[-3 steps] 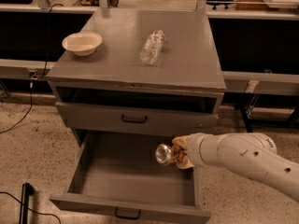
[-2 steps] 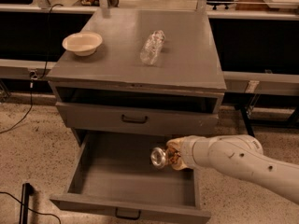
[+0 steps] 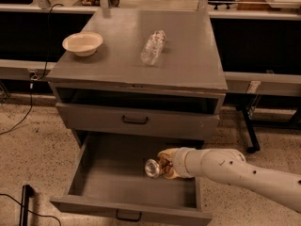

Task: Place orange can into middle drawer

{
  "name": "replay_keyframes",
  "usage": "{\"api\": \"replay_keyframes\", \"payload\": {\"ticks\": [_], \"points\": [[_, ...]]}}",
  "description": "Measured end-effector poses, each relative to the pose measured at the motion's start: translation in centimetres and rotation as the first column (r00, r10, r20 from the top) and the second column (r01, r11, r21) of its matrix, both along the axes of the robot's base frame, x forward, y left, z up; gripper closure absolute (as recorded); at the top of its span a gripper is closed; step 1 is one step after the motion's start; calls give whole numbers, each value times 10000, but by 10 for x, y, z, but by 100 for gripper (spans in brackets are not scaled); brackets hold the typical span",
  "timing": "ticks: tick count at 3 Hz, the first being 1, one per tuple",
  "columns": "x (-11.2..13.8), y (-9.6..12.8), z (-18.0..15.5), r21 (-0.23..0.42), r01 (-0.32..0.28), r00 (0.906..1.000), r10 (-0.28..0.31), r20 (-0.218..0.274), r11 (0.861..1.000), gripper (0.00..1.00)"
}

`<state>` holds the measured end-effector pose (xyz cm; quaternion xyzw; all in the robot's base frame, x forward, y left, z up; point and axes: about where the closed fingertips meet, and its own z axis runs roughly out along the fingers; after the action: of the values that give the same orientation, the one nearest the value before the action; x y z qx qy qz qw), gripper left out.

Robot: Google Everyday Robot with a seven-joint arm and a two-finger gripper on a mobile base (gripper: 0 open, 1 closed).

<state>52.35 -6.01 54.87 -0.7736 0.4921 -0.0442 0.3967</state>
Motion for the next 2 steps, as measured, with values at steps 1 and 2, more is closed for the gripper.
{"api": "replay_keyframes", "payload": {"ticks": [1, 2], "points": [[0, 0, 0, 8, 15, 10000, -15, -24, 10000, 100], [2, 6, -34, -446, -349, 9993, 344, -122, 9984, 100]]}}
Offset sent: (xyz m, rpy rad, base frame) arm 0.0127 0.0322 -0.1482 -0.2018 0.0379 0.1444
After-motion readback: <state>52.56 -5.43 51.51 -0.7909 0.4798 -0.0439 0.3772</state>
